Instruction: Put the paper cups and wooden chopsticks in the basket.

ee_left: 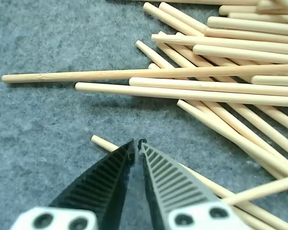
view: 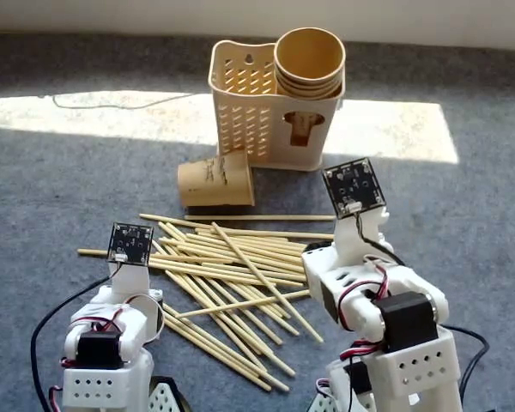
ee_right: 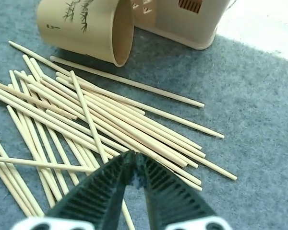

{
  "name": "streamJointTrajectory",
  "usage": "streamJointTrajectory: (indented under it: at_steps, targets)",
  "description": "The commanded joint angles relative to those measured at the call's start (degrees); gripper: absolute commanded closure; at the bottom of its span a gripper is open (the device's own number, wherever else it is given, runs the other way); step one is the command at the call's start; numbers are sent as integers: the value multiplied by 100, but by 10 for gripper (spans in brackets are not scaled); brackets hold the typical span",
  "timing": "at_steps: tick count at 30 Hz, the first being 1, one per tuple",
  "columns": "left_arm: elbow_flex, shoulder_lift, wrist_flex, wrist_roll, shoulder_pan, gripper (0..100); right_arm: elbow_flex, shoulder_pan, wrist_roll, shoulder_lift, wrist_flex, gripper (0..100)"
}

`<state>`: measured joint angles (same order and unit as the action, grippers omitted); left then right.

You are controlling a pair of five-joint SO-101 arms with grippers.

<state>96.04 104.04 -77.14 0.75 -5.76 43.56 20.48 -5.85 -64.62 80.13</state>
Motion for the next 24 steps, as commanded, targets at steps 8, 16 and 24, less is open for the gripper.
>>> streamJointTrajectory:
  at_steps: [8,16,24]
  targets:
    - [110,-4,-35,-9,92,965,-1068,207,53,479,435,993]
    - [110,-4,-35,-9,92,965,-2360,356,62,1604,1253,993]
    - [110,-4,-35,-9,92,965,-2527,365,62,1991,1209,992]
